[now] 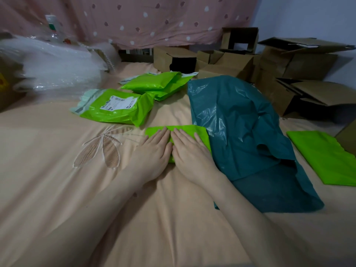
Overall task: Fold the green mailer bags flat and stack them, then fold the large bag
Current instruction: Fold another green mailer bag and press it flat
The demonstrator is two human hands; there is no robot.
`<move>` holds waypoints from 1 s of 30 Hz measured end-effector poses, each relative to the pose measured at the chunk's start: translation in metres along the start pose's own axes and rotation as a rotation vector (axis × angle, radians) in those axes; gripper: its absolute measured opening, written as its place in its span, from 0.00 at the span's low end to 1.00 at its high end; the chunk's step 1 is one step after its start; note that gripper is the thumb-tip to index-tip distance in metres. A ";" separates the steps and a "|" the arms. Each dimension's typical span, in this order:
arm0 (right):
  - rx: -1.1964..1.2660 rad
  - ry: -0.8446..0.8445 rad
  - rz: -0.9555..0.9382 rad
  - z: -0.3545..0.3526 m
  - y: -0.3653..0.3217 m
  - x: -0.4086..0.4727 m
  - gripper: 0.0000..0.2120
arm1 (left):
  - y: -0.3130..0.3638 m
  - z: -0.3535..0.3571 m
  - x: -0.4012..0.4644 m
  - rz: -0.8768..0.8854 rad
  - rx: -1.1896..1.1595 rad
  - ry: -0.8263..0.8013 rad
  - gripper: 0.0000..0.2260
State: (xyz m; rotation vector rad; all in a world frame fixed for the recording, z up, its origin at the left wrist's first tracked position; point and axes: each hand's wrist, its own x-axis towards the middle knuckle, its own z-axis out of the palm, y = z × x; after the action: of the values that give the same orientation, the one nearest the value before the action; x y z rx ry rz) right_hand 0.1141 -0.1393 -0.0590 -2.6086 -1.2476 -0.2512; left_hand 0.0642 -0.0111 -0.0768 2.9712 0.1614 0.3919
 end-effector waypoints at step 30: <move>0.090 -0.017 0.017 -0.002 -0.016 0.016 0.23 | -0.023 -0.001 -0.015 -0.191 -0.070 -0.038 0.41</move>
State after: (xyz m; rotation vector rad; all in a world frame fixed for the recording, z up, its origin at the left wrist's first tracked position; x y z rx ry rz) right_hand 0.1113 -0.1190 -0.0506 -2.5491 -1.2126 -0.1666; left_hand 0.0471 0.0096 -0.0828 2.8590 0.4149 0.3098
